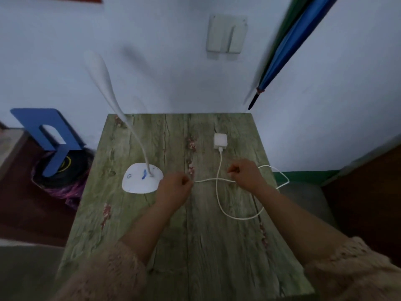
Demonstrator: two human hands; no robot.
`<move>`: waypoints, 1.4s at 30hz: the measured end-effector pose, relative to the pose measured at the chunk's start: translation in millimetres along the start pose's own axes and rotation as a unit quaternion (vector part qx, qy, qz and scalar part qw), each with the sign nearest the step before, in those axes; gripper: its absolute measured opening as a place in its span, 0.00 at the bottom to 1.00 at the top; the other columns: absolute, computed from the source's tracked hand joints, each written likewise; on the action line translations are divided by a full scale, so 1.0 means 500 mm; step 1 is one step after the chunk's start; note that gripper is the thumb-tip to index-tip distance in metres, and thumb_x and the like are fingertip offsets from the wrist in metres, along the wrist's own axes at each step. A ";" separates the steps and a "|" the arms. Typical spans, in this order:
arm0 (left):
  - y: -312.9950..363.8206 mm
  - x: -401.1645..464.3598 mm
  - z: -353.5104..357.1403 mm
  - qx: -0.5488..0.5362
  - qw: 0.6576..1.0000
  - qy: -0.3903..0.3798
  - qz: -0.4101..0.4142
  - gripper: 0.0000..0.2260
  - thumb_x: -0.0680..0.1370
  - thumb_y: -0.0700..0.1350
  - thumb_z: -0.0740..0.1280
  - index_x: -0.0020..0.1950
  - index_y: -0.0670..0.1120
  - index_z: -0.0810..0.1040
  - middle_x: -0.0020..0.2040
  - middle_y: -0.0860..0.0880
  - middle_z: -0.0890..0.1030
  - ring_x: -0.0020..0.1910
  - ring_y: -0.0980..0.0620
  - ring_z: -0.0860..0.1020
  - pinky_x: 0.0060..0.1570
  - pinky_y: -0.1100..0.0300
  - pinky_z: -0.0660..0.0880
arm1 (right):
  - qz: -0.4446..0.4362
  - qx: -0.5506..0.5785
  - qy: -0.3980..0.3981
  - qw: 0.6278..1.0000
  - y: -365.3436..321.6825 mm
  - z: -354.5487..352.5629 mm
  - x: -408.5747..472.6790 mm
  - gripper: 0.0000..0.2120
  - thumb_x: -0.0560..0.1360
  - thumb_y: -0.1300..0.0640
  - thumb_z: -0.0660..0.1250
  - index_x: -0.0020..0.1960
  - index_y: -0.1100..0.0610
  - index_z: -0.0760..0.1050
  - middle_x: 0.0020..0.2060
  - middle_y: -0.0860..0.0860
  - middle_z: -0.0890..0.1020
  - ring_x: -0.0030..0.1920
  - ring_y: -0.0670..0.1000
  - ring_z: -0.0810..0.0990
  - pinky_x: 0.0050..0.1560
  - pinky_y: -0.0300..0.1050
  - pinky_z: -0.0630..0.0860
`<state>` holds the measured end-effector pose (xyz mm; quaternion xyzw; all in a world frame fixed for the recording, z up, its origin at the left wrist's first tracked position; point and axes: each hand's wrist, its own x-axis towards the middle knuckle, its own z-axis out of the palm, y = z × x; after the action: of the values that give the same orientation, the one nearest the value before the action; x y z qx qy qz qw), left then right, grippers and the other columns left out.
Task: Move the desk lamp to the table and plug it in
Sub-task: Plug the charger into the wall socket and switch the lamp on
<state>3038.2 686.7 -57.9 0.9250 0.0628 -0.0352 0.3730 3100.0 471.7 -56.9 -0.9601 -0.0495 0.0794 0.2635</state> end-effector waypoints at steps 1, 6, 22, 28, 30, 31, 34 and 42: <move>0.017 0.012 0.013 -0.011 1.000 -0.012 0.016 0.09 0.74 0.43 0.67 0.35 0.42 0.78 0.34 0.47 0.77 0.36 0.50 0.76 0.38 0.60 0.67 | 0.010 -0.001 -0.003 1.000 0.012 -0.004 -0.003 0.06 0.69 0.64 0.69 0.44 0.61 0.83 0.43 0.57 0.85 0.46 0.55 0.82 0.47 0.43 0.74; 0.070 0.065 0.080 0.016 0.997 -0.049 0.051 0.05 0.73 0.42 0.68 0.41 0.41 0.82 0.43 0.42 0.83 0.44 0.46 0.79 0.40 0.60 0.65 | 0.024 -0.031 -0.002 0.999 0.067 -0.017 -0.011 0.07 0.70 0.64 0.66 0.45 0.59 0.82 0.46 0.57 0.83 0.49 0.56 0.80 0.49 0.47 0.76; 0.069 0.135 0.162 0.084 0.990 -0.107 0.026 0.06 0.71 0.39 0.65 0.45 0.45 0.79 0.47 0.43 0.84 0.49 0.43 0.80 0.42 0.59 0.71 | 0.106 0.171 -0.013 0.979 0.004 0.026 0.207 0.34 0.68 0.41 0.71 0.66 0.59 0.68 0.59 0.55 0.77 0.60 0.56 0.77 0.51 0.46 0.77; 0.058 0.142 0.151 0.056 0.992 -0.106 0.044 0.10 0.71 0.36 0.64 0.47 0.44 0.83 0.48 0.43 0.84 0.49 0.44 0.81 0.47 0.58 0.75 | 0.093 0.084 -0.079 0.989 -0.006 0.027 0.278 0.13 0.73 0.53 0.65 0.54 0.59 0.75 0.46 0.51 0.78 0.50 0.53 0.77 0.43 0.42 0.76; 0.062 0.142 0.142 0.054 0.992 -0.108 0.040 0.10 0.70 0.36 0.64 0.46 0.44 0.83 0.48 0.43 0.84 0.49 0.44 0.81 0.46 0.58 0.74 | 0.121 0.168 -0.062 0.976 -0.009 0.000 0.282 0.15 0.72 0.52 0.66 0.55 0.59 0.76 0.44 0.52 0.77 0.44 0.51 0.78 0.36 0.39 0.72; 0.065 0.142 0.138 0.049 0.992 -0.109 0.039 0.09 0.70 0.36 0.65 0.46 0.43 0.83 0.47 0.42 0.84 0.48 0.44 0.81 0.45 0.58 0.74 | 0.134 0.197 -0.039 0.970 -0.012 -0.021 0.284 0.16 0.71 0.51 0.67 0.54 0.60 0.75 0.45 0.53 0.79 0.41 0.50 0.79 0.34 0.39 0.73; 0.078 0.141 0.127 0.032 0.993 -0.108 0.033 0.05 0.70 0.36 0.67 0.42 0.40 0.82 0.43 0.40 0.84 0.44 0.43 0.81 0.43 0.58 0.75 | 0.118 0.274 0.032 0.954 -0.035 -0.109 0.272 0.13 0.70 0.53 0.70 0.48 0.59 0.72 0.45 0.56 0.80 0.37 0.50 0.81 0.29 0.41 0.80; 0.112 0.126 0.110 0.032 0.992 -0.120 0.032 0.07 0.75 0.44 0.67 0.48 0.44 0.82 0.47 0.43 0.83 0.47 0.46 0.80 0.48 0.54 0.76 | 0.025 0.464 0.135 0.875 -0.100 -0.332 0.175 0.21 0.68 0.63 0.73 0.54 0.58 0.64 0.44 0.60 0.78 0.32 0.54 0.82 0.35 0.48 0.83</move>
<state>3107.8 614.1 -66.0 0.9272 -0.0131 -0.1365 0.3486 3212.8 443.5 98.7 -0.7302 0.0531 -0.0304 0.6805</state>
